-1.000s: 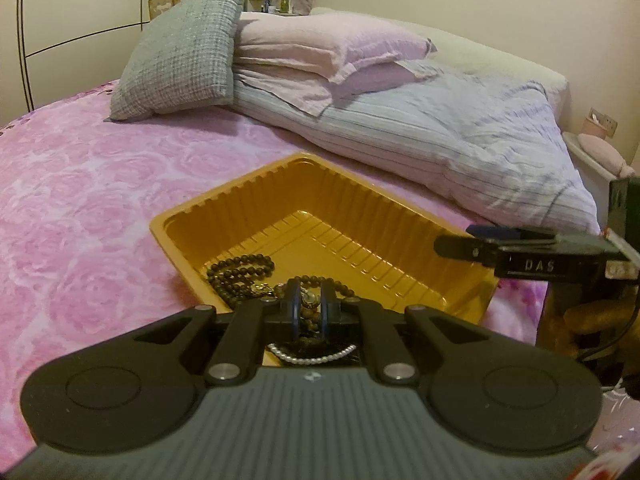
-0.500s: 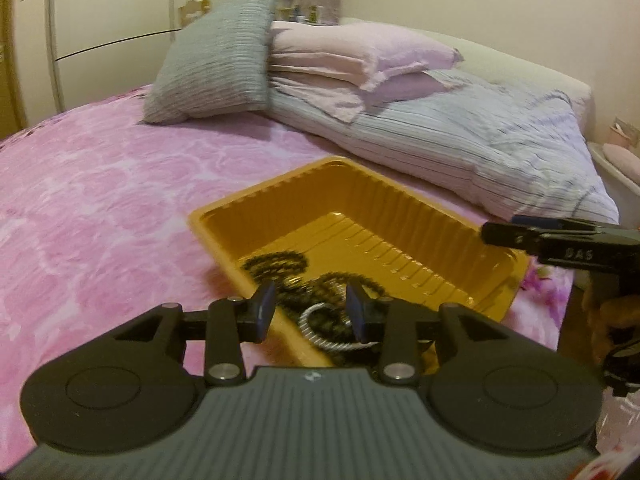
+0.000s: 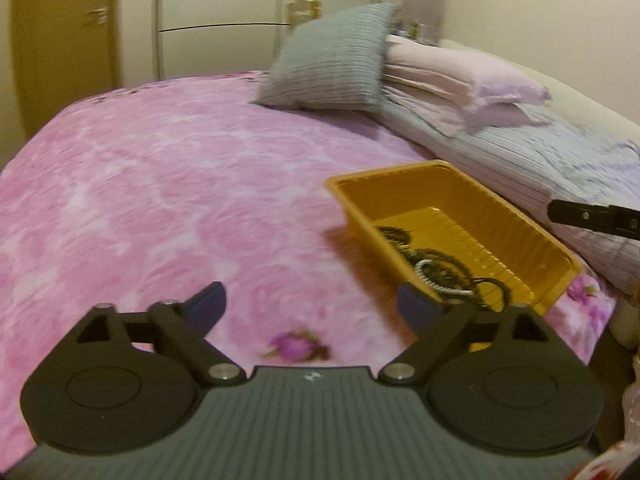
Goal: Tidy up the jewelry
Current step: 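Lower the orange tray flat onto the bed and open the right tool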
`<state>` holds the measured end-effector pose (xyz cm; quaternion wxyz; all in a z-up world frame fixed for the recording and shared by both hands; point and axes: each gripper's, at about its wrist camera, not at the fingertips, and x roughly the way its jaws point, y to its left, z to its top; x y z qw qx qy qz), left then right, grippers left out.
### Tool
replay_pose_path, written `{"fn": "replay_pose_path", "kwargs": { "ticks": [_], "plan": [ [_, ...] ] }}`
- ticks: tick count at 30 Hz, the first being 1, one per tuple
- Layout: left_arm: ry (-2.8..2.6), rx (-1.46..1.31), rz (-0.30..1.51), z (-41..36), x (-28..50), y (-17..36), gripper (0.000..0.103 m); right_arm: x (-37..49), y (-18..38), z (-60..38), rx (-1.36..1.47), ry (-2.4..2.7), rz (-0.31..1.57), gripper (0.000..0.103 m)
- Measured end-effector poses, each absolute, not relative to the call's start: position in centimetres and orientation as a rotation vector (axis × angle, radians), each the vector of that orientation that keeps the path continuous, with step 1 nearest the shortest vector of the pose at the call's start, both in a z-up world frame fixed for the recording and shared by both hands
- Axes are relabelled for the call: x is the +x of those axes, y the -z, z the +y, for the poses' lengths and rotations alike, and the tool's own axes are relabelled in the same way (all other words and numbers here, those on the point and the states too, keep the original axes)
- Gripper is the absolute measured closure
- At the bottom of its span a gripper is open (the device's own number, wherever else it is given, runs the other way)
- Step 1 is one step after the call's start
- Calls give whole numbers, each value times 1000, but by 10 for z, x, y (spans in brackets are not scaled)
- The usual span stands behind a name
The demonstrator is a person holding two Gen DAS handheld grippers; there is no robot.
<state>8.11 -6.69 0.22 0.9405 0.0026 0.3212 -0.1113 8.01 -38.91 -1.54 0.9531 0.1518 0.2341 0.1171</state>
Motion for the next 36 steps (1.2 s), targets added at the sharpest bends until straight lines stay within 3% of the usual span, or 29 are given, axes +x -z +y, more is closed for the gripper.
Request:
{"fn": "replay_pose_path", "kwargs": {
  "ticks": [6, 19, 36],
  "plan": [
    [106, -22, 692, -41, 55, 1, 0, 85, 10, -366, 324, -305, 567, 26],
    [19, -136, 744, 0, -9, 5, 1, 49, 5, -291, 164, -370, 698, 26],
    [-60, -125, 782, -15, -50, 8, 1, -4, 16, -254, 65, -351, 785, 26]
  ]
}}
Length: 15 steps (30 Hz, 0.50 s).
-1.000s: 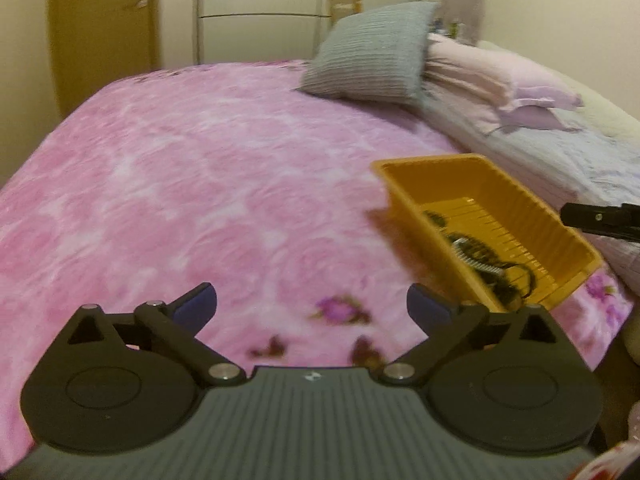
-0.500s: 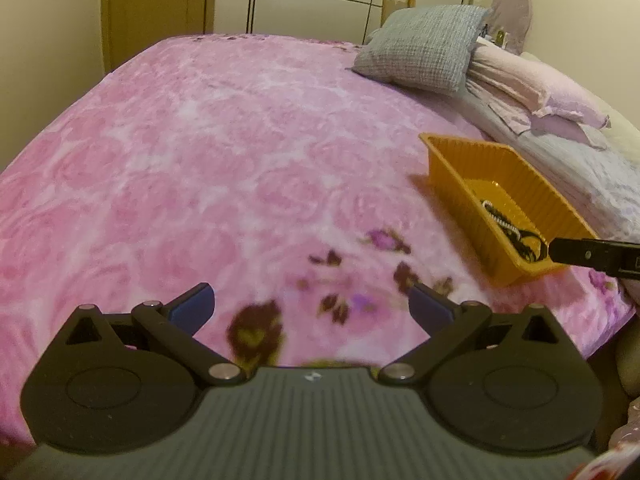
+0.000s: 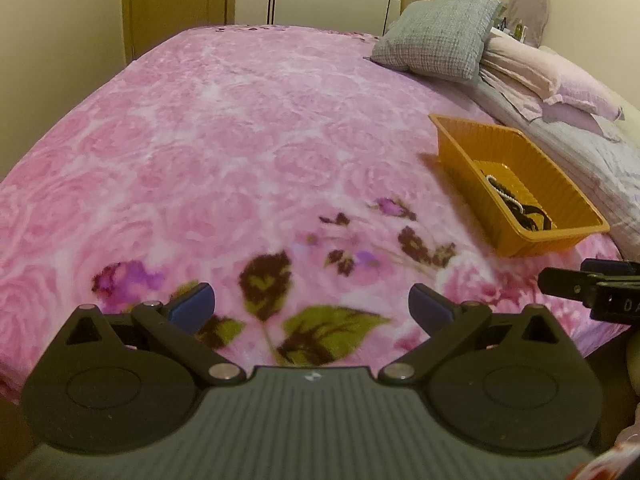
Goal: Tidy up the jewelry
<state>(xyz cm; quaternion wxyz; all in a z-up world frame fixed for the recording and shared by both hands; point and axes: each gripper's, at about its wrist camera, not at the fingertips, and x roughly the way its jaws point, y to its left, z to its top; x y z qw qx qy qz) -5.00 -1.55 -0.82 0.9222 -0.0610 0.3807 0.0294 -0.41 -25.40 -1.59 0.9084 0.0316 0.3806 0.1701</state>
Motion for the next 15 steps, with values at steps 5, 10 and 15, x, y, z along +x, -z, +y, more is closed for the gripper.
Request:
{"fn": "replay_pose_path", "kwargs": {
  "ticks": [5, 10, 15],
  "plan": [
    [-65, -94, 788, -27, -55, 9, 1, -11, 17, -248, 35, -359, 791, 26],
    [-86, -95, 794, -30, -55, 11, 1, -12, 21, -247, 43, -370, 797, 26],
    [-84, -84, 787, -34, -55, 10, 1, -11, 23, -248, 53, -373, 802, 26]
  ]
}}
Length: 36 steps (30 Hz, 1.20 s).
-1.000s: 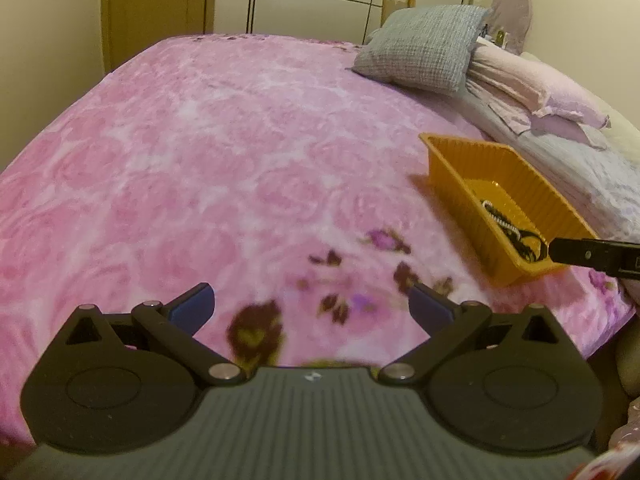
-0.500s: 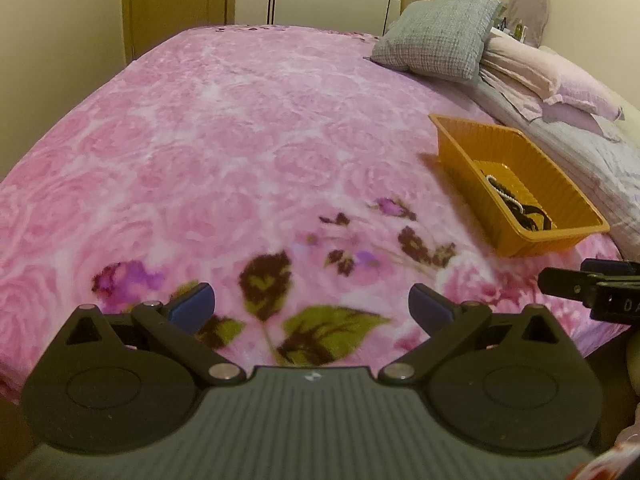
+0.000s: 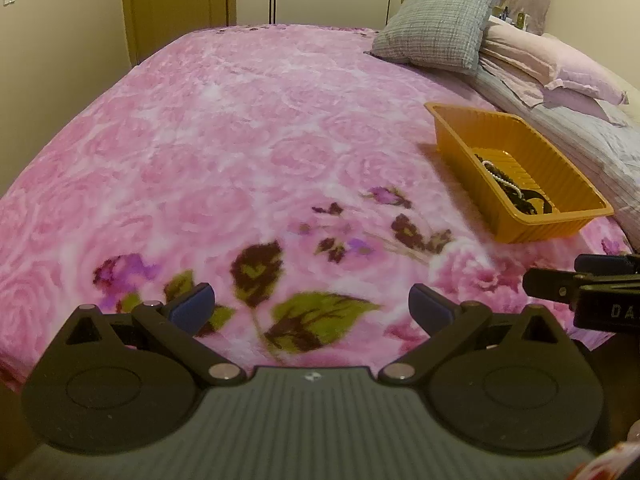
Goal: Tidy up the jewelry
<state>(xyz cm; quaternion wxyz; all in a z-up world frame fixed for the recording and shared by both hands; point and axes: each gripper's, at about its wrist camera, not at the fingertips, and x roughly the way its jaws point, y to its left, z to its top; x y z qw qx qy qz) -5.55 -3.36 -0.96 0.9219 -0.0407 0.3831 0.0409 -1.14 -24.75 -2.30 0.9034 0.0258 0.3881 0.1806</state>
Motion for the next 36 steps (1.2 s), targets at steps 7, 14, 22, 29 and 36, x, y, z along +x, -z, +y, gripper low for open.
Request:
{"fn": "replay_pose_path", "kwargs": {
  "ticks": [7, 14, 22, 29, 36],
  "plan": [
    [-82, -88, 785, -34, -56, 9, 1, -11, 23, -249, 58, -370, 801, 26],
    [-82, -90, 787, -35, -55, 9, 1, -11, 22, -249, 61, -365, 802, 26],
    [-83, -93, 787, -34, -54, 10, 1, -11, 22, -249, 62, -364, 803, 26],
    [-82, -93, 786, -34, -54, 10, 1, -11, 22, -249, 62, -364, 803, 26],
    [-82, -93, 786, -35, -54, 10, 1, -11, 22, -249, 61, -364, 802, 26]
  ]
}}
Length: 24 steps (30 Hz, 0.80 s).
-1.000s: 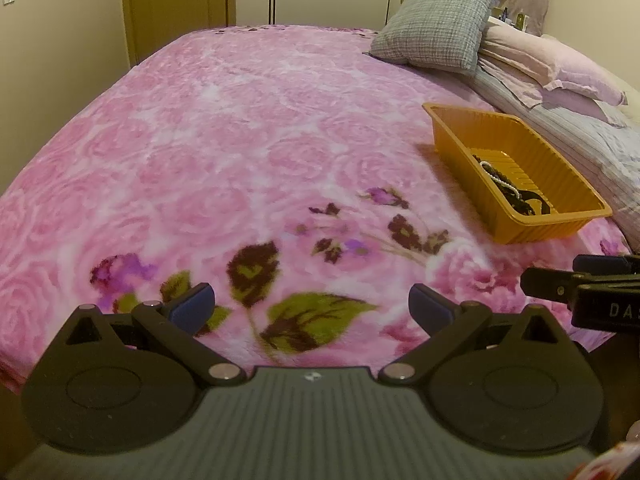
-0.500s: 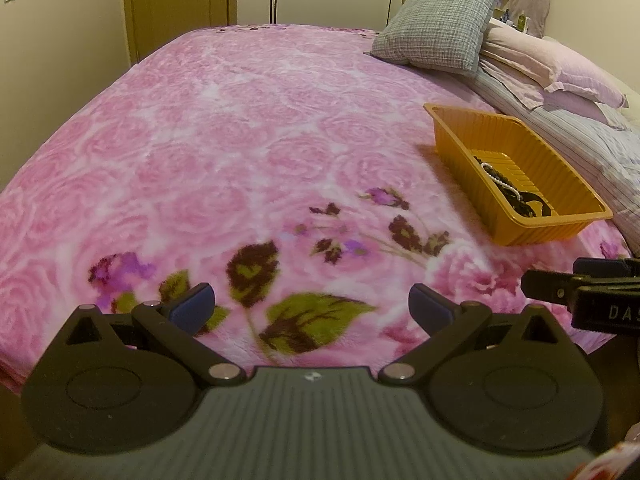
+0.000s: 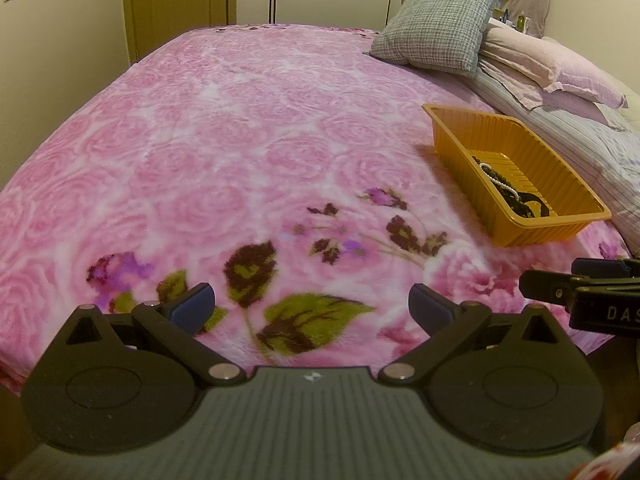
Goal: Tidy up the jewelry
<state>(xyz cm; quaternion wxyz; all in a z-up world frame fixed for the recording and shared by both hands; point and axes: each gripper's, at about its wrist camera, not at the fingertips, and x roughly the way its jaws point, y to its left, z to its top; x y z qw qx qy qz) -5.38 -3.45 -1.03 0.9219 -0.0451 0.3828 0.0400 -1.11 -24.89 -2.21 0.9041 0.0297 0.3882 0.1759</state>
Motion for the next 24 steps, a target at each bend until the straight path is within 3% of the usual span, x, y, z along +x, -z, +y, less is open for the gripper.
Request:
{"fn": "replay_pose_path", "kwargs": {
  "ticks": [24],
  "plan": [
    [-81, -94, 784, -36, -53, 9, 1, -11, 22, -249, 60, -365, 801, 26]
  ]
}}
